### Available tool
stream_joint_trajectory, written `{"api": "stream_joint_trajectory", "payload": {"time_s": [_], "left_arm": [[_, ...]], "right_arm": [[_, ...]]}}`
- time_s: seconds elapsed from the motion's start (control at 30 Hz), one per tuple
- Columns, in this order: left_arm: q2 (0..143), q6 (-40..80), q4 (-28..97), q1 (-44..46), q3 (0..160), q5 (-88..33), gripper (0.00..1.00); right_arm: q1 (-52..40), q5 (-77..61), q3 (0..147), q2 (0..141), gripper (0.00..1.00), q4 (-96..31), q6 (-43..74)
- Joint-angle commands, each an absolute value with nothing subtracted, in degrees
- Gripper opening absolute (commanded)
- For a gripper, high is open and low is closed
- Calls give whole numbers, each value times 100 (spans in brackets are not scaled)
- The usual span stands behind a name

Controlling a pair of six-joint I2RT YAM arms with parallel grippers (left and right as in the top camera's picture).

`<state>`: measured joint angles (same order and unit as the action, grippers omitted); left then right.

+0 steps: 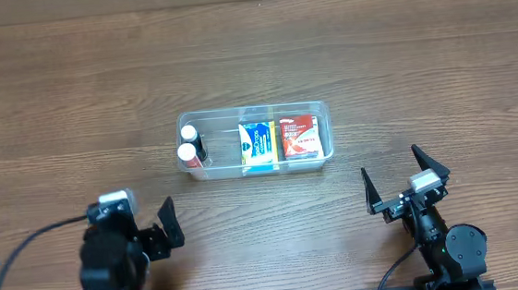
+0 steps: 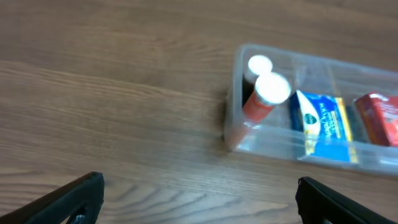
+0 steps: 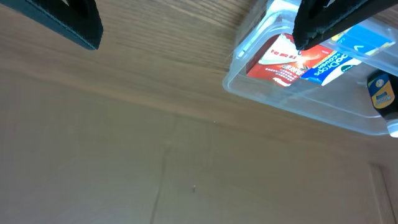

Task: Pack container

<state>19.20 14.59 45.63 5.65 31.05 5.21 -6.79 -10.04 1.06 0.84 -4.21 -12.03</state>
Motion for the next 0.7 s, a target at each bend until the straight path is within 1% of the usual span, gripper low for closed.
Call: {"api": "stream_joint_trajectory", "payload": {"time_s": [0.0,0.17,0.3,0.4,0.5,0.53,0.67], "left_arm": [[1216,1413,3828,596,2163,637,100],[554,1048,2644,589,1310,639,100],[357,1026,2226,475,919,639,100],[237,1017,1662,403,598,657,100],[51,862,690,366,189,659,100],[16,766,154,366,19,657,100],[16,274,-279,353,27,694,100]], "right_arm": [[-707,-952,47,16,100,-388,-1205],[-707,-954,47,16,100,-388,-1205],[-707,-954,47,16,100,-388,-1205],[-707,-954,47,16,100,-388,-1205],[-707,-952,47,16,100,-388,-1205],[-707,-954,47,16,100,-388,-1205],[-707,-954,47,16,100,-388,-1205]]}}
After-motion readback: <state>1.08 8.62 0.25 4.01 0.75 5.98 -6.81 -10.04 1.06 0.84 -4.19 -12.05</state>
